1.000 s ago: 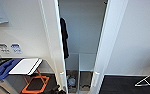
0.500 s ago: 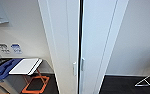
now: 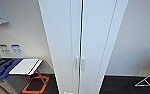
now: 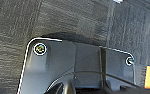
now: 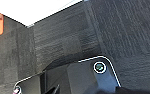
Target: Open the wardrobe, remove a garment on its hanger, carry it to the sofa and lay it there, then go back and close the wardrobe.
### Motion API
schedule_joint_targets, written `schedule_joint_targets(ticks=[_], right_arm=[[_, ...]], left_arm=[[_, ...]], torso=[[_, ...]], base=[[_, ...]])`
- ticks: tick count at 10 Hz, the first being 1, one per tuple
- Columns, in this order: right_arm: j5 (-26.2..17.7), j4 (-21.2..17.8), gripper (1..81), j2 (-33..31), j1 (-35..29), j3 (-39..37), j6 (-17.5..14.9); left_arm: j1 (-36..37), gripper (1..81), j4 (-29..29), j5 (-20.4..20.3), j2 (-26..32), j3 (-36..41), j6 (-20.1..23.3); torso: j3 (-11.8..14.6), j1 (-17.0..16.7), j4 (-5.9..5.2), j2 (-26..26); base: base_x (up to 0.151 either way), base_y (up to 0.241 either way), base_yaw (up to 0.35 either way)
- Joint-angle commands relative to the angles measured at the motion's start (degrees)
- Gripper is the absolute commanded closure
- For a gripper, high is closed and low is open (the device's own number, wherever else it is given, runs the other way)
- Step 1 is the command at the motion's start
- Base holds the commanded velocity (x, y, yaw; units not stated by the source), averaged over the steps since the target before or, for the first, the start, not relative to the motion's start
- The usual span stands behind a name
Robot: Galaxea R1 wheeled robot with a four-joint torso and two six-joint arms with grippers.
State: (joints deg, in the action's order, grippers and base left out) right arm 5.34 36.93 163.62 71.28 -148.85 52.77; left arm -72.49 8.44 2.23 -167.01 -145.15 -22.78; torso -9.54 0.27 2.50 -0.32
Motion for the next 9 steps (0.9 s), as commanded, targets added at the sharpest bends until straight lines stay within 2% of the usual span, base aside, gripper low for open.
schedule_joint_targets(ticks=[1, 2, 4, 6, 9], right_arm=[[0.90, 10.62, 1.0, 6.74, 8.74, -6.53, -1.88], [2.66, 10.98, 1.0, 7.09, 11.04, -6.71, -3.11], [2.39, 10.98, 1.0, 8.41, 14.29, -7.41, -5.40], [2.31, 10.80, 1.0, 9.47, 16.92, -7.59, -8.21], [2.48, 10.98, 1.0, 9.64, 19.13, -7.59, -9.17]], left_arm=[[-5.86, 1.0, 11.08, -8.47, 0.89, 1.54, 0.28], [-7.80, 1.0, 13.18, -10.40, 0.62, 1.28, 0.28], [-10.70, 1.0, 14.06, -11.81, -0.60, -0.04, 0.37], [-11.41, 1.0, 13.89, -11.02, -4.19, -3.98, 0.28], [-11.50, 1.0, 13.27, -10.93, -9.13, -8.22, 0.20]], torso=[[0.00, 0.00, 0.00, 0.00], [0.02, 0.00, 0.00, 0.00], [0.05, -0.02, 0.00, -0.02], [0.09, -0.09, 0.00, -0.06], [0.15, -0.17, 0.00, -0.13]], base=[[0.000, 0.000, 0.000], [0.000, 0.000, 0.000], [0.000, 0.000, 0.000], [0.000, 0.000, 0.000], [0.000, 0.000, 0.000]])
